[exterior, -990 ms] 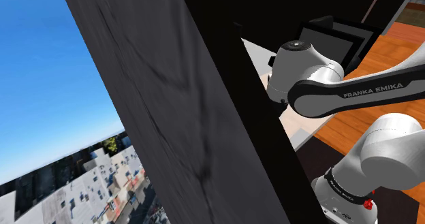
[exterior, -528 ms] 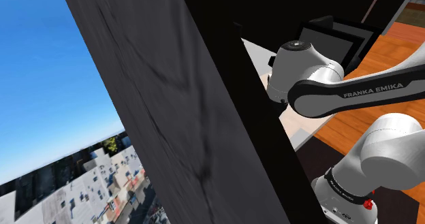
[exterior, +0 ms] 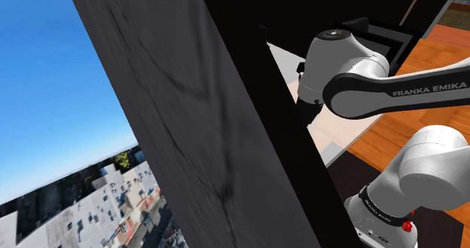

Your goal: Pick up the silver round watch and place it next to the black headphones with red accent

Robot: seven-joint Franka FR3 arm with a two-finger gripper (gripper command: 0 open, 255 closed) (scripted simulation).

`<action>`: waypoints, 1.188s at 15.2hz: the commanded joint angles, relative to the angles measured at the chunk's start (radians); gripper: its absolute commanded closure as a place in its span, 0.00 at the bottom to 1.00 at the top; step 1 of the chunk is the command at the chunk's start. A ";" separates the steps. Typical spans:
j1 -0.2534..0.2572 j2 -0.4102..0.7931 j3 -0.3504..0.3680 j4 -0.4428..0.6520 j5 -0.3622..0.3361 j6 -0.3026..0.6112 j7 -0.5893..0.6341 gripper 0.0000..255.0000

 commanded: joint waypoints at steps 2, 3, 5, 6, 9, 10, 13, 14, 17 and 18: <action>-0.001 -0.024 -0.008 0.031 -0.002 -0.054 -0.007 1.00; -0.001 -0.030 -0.009 0.041 -0.003 -0.071 -0.009 1.00; -0.001 -0.041 -0.013 0.062 -0.004 -0.103 -0.011 1.00; -0.001 -0.046 -0.015 0.072 -0.005 -0.118 -0.013 1.00; -0.002 -0.059 -0.019 0.106 -0.007 -0.164 -0.017 1.00; -0.002 -0.062 -0.021 0.117 -0.008 -0.179 -0.018 1.00; -0.004 -0.071 -0.025 0.153 -0.010 -0.223 -0.022 1.00; -0.004 -0.073 -0.027 0.165 -0.011 -0.237 -0.023 1.00; -0.005 -0.078 -0.030 0.202 -0.013 -0.280 -0.027 1.00; -0.006 -0.079 -0.032 0.215 -0.014 -0.293 -0.028 1.00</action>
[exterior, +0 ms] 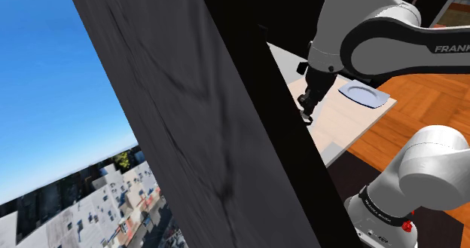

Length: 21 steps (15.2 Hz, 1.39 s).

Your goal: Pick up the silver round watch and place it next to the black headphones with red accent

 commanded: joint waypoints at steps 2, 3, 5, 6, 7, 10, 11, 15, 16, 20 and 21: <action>-0.002 -0.001 -0.003 0.028 -0.003 -0.029 -0.003 1.00; -0.015 0.002 -0.026 0.026 -0.019 -0.024 -0.028 1.00; -0.041 0.011 -0.070 0.027 -0.052 -0.012 -0.077 1.00; -0.055 0.017 -0.092 0.029 -0.068 -0.006 -0.101 1.00; -0.068 0.025 -0.114 0.032 -0.085 0.001 -0.125 1.00; -0.105 0.058 -0.178 0.049 -0.130 0.024 -0.196 1.00; -0.117 0.072 -0.199 0.058 -0.145 0.032 -0.220 1.00; -0.160 0.139 -0.282 0.102 -0.194 0.066 -0.311 1.00; -0.169 0.158 -0.302 0.116 -0.205 0.074 -0.334 1.00; -0.200 0.244 -0.381 0.184 -0.236 0.107 -0.424 1.00; -0.206 0.268 -0.400 0.204 -0.241 0.115 -0.446 1.00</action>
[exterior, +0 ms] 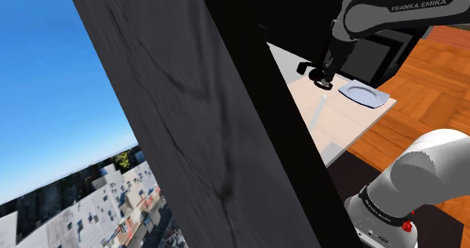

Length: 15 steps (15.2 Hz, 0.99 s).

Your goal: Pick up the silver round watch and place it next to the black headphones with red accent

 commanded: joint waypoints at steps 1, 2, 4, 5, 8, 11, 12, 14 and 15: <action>-0.011 0.051 -0.037 0.044 -0.009 0.014 -0.045 1.00; -0.016 0.076 -0.056 0.065 -0.011 0.021 -0.068 1.00; -0.025 0.128 -0.093 0.112 -0.012 0.034 -0.115 1.00; -0.028 0.156 -0.112 0.137 -0.010 0.040 -0.139 1.00; -0.038 0.242 -0.166 0.218 0.005 0.055 -0.212 1.00; -0.048 0.336 -0.217 0.308 0.034 0.064 -0.290 1.00; -0.052 0.369 -0.232 0.340 0.048 0.065 -0.318 1.00; -0.062 0.437 -0.263 0.409 0.080 0.066 -0.373 1.00; -0.068 0.473 -0.277 0.445 0.098 0.064 -0.401 1.00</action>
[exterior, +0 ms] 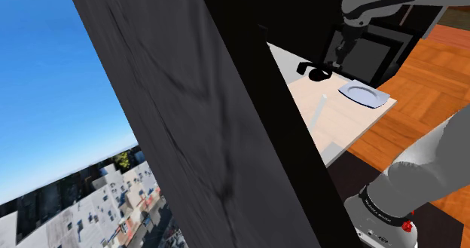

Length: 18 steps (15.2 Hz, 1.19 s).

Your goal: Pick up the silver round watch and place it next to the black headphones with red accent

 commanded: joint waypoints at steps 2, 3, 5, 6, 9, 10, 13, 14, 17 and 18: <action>-0.023 0.114 -0.041 0.111 0.061 -0.002 -0.090 1.00; -0.034 0.152 -0.052 0.152 0.084 -0.007 -0.119 1.00; -0.061 0.231 -0.067 0.239 0.131 -0.022 -0.175 1.00; -0.077 0.272 -0.073 0.285 0.156 -0.032 -0.202 1.00; -0.138 0.399 -0.081 0.437 0.231 -0.073 -0.276 1.00; -0.162 0.442 -0.080 0.494 0.254 -0.091 -0.298 1.00; -0.245 0.580 -0.071 0.687 0.322 -0.157 -0.352 1.00; -0.277 0.630 -0.065 0.761 0.343 -0.184 -0.366 1.00; -0.392 0.805 -0.041 1.048 0.405 -0.295 -0.391 1.00; -0.445 0.884 -0.027 1.190 0.426 -0.352 -0.391 1.00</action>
